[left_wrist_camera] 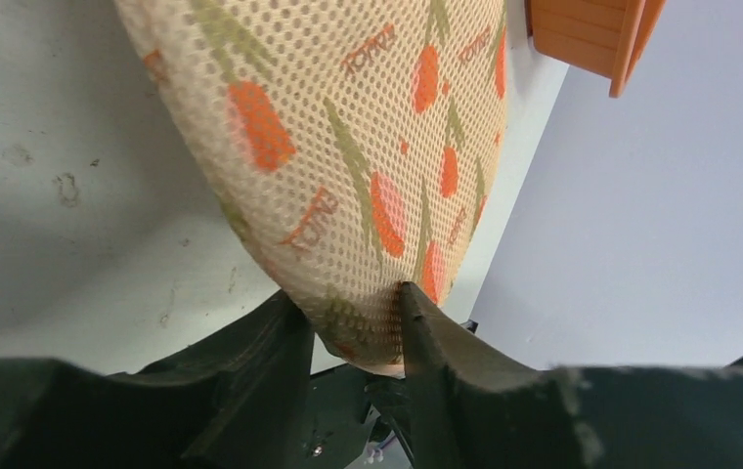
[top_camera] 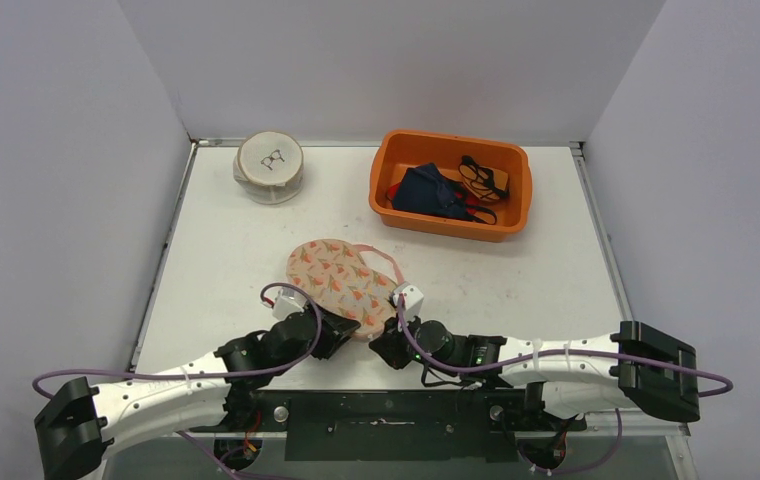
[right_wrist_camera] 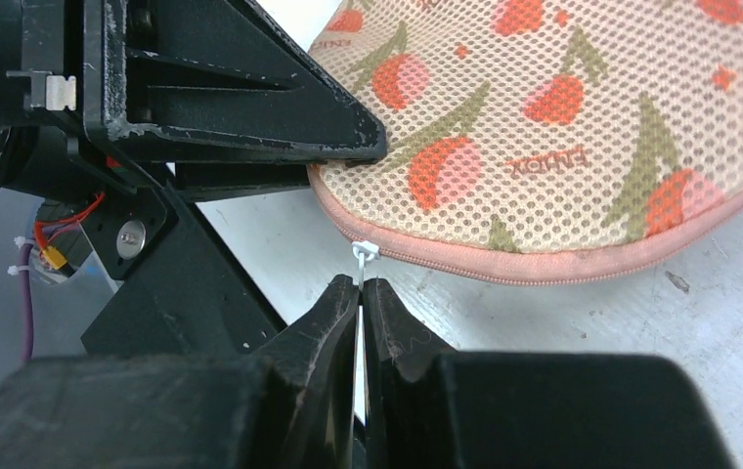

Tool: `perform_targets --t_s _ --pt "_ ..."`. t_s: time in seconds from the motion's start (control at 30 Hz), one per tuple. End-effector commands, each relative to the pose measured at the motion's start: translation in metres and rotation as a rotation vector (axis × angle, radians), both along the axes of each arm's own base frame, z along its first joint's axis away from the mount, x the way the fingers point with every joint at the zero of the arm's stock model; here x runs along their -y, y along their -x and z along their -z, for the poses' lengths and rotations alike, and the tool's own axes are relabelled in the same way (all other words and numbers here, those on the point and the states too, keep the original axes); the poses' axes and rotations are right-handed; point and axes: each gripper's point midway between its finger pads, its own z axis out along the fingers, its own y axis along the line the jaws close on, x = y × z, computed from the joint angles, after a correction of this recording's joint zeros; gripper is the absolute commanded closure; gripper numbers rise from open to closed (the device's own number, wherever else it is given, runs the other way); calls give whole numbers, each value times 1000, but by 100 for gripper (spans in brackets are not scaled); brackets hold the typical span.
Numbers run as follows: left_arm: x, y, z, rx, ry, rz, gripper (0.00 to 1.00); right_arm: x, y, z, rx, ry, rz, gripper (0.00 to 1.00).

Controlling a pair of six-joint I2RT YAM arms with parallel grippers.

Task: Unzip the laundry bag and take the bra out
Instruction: Unzip the laundry bag at the center of the board.

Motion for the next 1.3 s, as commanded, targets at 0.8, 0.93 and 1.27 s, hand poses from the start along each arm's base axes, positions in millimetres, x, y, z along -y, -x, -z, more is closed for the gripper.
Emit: perform_targets --t_s 0.8,0.93,1.27 --pt "12 -15 -27 177 3 74 100 64 -32 -10 59 11 326 95" --pt "25 -23 -26 195 24 173 100 68 -27 -10 59 -3 301 95" --pt "58 -55 -38 266 41 369 100 71 -19 -8 48 -14 271 95"
